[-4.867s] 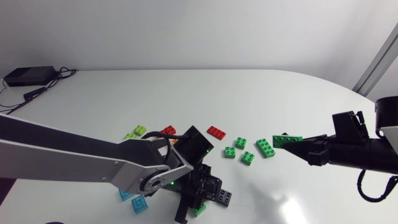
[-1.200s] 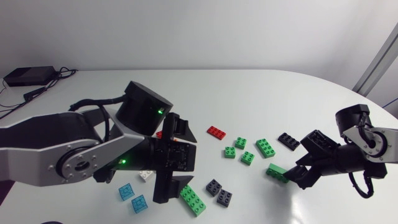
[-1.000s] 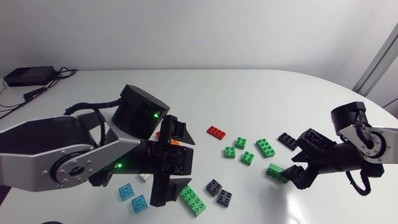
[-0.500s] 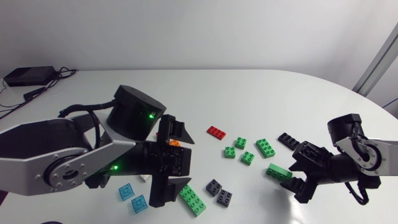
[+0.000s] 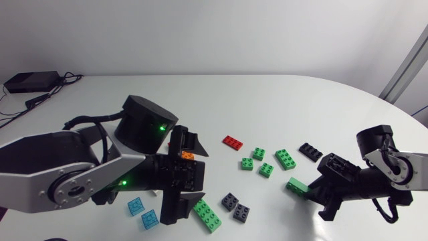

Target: Separate the duplo bricks

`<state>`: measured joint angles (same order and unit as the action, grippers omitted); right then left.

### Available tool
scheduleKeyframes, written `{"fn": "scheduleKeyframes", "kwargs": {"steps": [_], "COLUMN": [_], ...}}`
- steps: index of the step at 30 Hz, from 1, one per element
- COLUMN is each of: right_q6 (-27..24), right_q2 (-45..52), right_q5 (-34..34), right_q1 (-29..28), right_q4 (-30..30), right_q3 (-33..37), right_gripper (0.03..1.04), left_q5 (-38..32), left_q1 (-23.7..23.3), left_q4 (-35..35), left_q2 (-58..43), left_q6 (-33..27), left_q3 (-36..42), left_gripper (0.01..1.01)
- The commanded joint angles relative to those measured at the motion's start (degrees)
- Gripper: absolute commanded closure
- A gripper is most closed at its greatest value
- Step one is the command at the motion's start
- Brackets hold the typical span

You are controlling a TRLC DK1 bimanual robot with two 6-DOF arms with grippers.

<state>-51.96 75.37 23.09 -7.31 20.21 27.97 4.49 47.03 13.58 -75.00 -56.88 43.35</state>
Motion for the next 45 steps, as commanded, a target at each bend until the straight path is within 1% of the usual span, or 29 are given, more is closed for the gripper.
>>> {"fn": "scheduleKeyframes", "kwargs": {"steps": [1,5,8,13,15,19,21,23,27,30,32,34,35,36,38,39,41,45], "right_q6": [-1.56,-2.53,-3.76,-6.57,-6.39,-6.31,-4.99,-4.29,-3.67,-2.62,-2.18,-2.0,-1.82,-1.65,-1.56,-1.56,-1.56,-1.56], "right_q2": [0.48,3.11,8.03,23.85,26.76,28.69,29.04,31.06,34.14,37.04,37.92,38.18,38.27,38.27,37.92,37.83,35.81,25.79], "right_q5": [2.13,7.93,12.59,17.43,17.69,19.18,19.1,19.1,18.39,17.69,17.16,16.46,16.2,15.93,15.23,14.79,14.35,11.54], "right_q1": [-1.39,-5.08,-8.6,-12.9,-12.99,-11.5,-10.18,-10.09,-10.27,-10.62,-10.97,-11.32,-11.41,-11.76,-12.38,-12.82,-13.17,-13.17], "right_q4": [2.38,8.45,14.51,26.99,27.96,33.14,33.67,35.16,35.69,35.25,34.46,34.29,33.85,33.76,33.05,32.97,31.39,26.11], "right_q3": [0.07,4.38,9.3,19.67,21.16,22.92,23.27,25.12,26.7,27.93,28.28,28.55,28.55,28.64,28.72,28.9,27.93,23.01], "right_gripper": [0.82,0.82,0.82,0.83,0.83,0.83,0.84,0.84,0.85,0.83,0.74,0.55,0.49,0.38,0.22,0.16,0.07,0.07], "left_q5": [0.08,0.08,0.08,0.08,0.08,0.08,0.08,0.08,0.08,0.08,0.08,-0.01,-0.1,-0.27,-0.54,-0.62,-0.8,-1.06], "left_q1": [0.61,0.96,1.05,1.05,1.05,1.05,1.14,1.31,1.31,1.31,1.31,1.4,1.49,1.67,2.02,2.19,2.46,2.63], "left_q4": [-0.58,-0.66,-0.66,-0.66,-0.66,-0.75,-0.93,-1.02,-1.02,-1.02,-1.02,-0.93,-0.93,-0.75,-0.66,-0.66,-0.66,-0.49], "left_q2": [0.65,0.56,0.56,0.82,0.91,0.82,0.73,0.65,0.65,0.56,0.65,0.65,0.65,0.65,0.65,0.65,0.65,1.0], "left_q6": [1.25,1.34,1.34,1.34,1.34,1.34,1.34,1.51,1.51,1.51,1.51,1.51,1.51,1.6,1.78,1.78,1.95,2.04], "left_q3": [-1.87,-2.04,-2.22,-2.57,-2.75,-2.84,-2.75,-2.57,-2.66,-2.66,-2.66,-2.48,-2.31,-2.13,-2.13,-2.13,-2.13,-1.96], "left_gripper": [0.044,0.044,0.044,0.044,0.044,0.044,0.044,0.044,0.044,0.044,0.044,0.044,0.044,0.044,0.044,0.044,0.044,0.044]}}
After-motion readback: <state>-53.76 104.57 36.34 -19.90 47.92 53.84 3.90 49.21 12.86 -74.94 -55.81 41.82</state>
